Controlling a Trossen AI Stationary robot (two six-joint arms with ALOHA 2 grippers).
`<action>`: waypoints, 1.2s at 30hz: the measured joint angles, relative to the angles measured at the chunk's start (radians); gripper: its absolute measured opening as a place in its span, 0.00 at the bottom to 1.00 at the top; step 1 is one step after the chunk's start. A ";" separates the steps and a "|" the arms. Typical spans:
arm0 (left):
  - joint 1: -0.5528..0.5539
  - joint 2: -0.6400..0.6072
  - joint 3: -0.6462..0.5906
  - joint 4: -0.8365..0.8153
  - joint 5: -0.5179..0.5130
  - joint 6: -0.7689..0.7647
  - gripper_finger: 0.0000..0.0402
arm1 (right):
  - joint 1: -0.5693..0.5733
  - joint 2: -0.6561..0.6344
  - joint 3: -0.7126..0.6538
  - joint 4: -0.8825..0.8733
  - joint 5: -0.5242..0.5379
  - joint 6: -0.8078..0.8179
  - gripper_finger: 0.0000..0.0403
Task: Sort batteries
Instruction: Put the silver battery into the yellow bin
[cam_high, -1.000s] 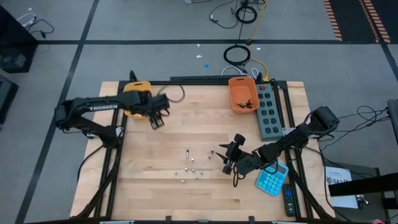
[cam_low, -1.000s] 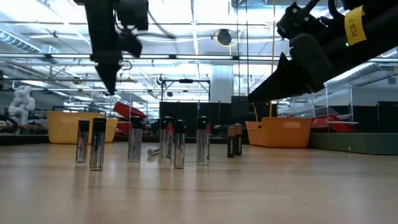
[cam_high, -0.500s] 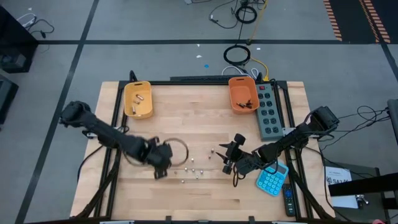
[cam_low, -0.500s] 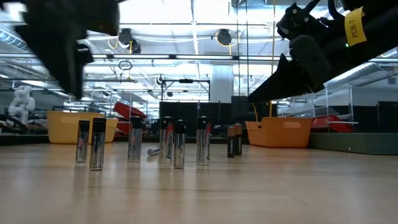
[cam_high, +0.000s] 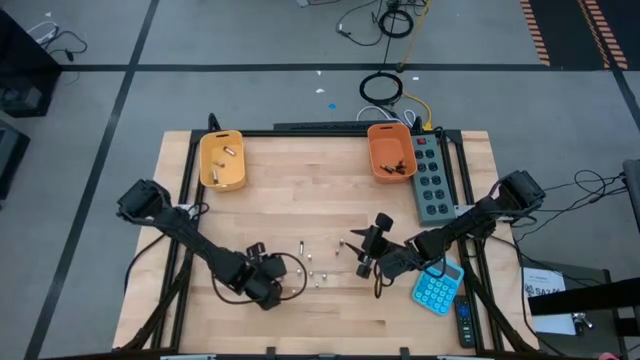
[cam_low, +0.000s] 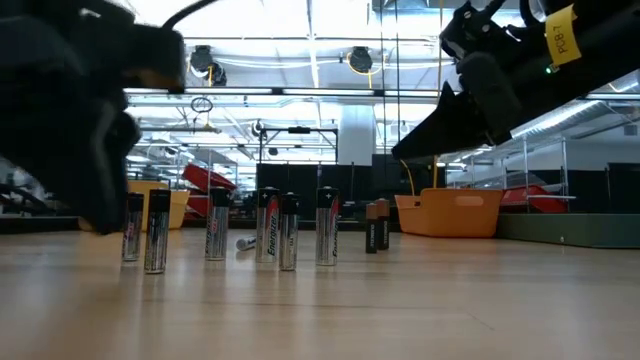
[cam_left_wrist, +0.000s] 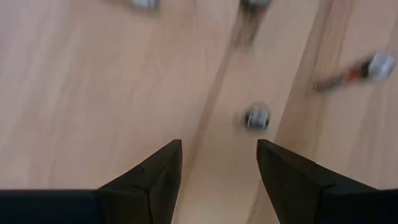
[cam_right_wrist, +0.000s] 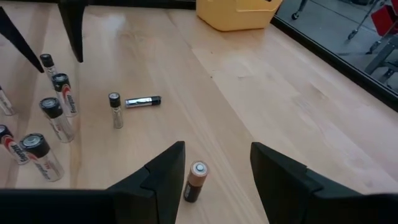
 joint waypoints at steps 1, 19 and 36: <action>0.000 0.000 0.000 0.014 -0.025 0.003 0.54 | 0.000 0.000 0.000 -0.003 0.000 0.000 0.43; -0.001 0.085 0.000 0.181 -0.048 0.104 0.30 | 0.000 0.000 0.000 -0.008 -0.006 0.000 0.43; 0.024 -0.052 0.000 0.024 -0.102 0.157 0.08 | 0.000 0.000 0.000 -0.007 -0.006 0.001 0.43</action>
